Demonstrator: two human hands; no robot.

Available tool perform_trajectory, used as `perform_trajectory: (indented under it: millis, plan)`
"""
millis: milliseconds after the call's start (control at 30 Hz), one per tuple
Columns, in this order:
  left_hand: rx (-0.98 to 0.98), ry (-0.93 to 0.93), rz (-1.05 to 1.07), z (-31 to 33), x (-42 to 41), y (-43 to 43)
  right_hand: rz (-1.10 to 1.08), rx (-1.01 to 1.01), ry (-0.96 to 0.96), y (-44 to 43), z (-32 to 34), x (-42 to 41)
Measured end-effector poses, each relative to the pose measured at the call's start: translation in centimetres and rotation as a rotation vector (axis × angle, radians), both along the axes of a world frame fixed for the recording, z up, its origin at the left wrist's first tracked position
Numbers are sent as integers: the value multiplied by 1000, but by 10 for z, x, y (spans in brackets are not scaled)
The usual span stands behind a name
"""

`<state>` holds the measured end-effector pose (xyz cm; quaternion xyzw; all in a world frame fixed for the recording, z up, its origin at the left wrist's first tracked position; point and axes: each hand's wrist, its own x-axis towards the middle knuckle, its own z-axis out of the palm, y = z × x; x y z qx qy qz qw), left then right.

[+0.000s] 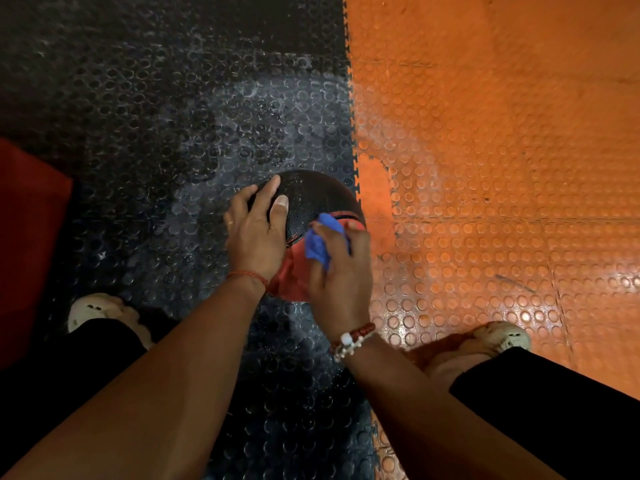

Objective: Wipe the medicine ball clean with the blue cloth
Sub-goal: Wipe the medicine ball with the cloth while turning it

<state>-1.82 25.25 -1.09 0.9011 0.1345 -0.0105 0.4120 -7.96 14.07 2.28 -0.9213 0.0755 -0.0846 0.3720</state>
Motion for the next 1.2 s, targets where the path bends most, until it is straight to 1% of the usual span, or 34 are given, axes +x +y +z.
perform_trajectory:
  millis: [67,167,233,333,400,467,533,633,700,733,800,900,933,1000,1067,1133,1200]
  plan:
    - [-14,-3,-7,0,-1,0,90,-70,-18,-1,1,17]
    - [-15,4,-2,1,-2,0,55,-125,-29,-15,2,40]
    - [-6,-4,-5,2,-2,-2,-60,-95,18,-27,0,48]
    - [-6,-12,-7,3,-4,-3,-323,35,190,-46,-9,48]
    - [-16,-14,-4,2,-3,-2,-383,88,213,-46,-13,34]
    - [-26,-10,1,1,-2,0,-328,78,129,-33,-12,14]
    - [-27,-5,2,1,-2,2,-200,55,44,-18,-5,3]
    - [-41,5,-3,2,-2,4,-30,5,1,-10,3,14]
    - [-54,-7,-4,3,-2,5,-25,3,-16,-16,5,29]
    - [-62,-7,-4,4,-2,5,-64,13,-3,-22,2,36]
    - [-78,5,-1,6,-2,5,-216,56,90,-38,-12,44]
    - [-69,-2,-1,8,-3,2,-448,211,254,-55,-36,40]
    - [-63,-3,1,8,-2,2,-491,238,288,-53,-38,35]
    - [-58,1,3,8,-1,3,-529,221,291,-42,-34,19]
    - [-62,6,3,9,-1,4,-491,187,206,-26,-21,3]
    - [-66,2,-2,9,-1,5,-368,172,91,-14,-11,-3]
    - [-71,3,-3,9,-1,5,-223,150,30,-9,-5,0]
